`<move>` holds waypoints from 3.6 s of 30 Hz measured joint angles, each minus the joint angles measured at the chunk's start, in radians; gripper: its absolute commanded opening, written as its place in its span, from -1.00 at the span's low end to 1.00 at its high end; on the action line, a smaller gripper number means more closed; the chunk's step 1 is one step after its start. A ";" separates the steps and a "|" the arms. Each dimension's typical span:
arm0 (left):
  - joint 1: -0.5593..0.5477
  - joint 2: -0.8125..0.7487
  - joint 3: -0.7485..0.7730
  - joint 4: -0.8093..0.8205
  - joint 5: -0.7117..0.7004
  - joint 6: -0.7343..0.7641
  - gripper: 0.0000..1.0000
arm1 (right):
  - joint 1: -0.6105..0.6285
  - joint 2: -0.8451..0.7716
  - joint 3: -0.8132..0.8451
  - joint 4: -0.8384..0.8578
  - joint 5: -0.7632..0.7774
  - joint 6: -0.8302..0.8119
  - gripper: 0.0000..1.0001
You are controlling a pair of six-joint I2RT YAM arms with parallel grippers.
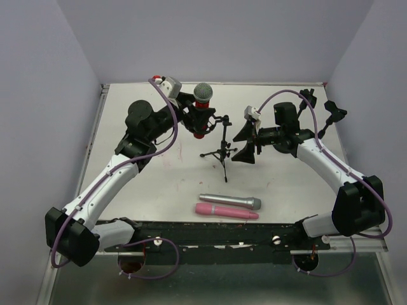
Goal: Attach the microphones to the stand
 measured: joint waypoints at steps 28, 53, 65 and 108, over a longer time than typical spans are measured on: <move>0.003 0.006 0.063 -0.069 0.082 0.158 -1.00 | 0.000 0.011 0.000 -0.008 0.000 -0.008 1.00; 0.005 -0.023 -0.017 -0.122 0.007 0.172 0.97 | 0.000 0.031 0.000 -0.018 0.000 -0.029 1.00; 0.007 -0.319 -0.108 -0.152 -0.121 0.160 0.97 | 0.000 0.031 0.000 -0.053 0.000 -0.128 1.00; 0.008 -0.935 -0.605 -0.459 -0.304 -0.161 0.97 | 0.182 0.550 0.674 0.268 0.237 0.257 -0.99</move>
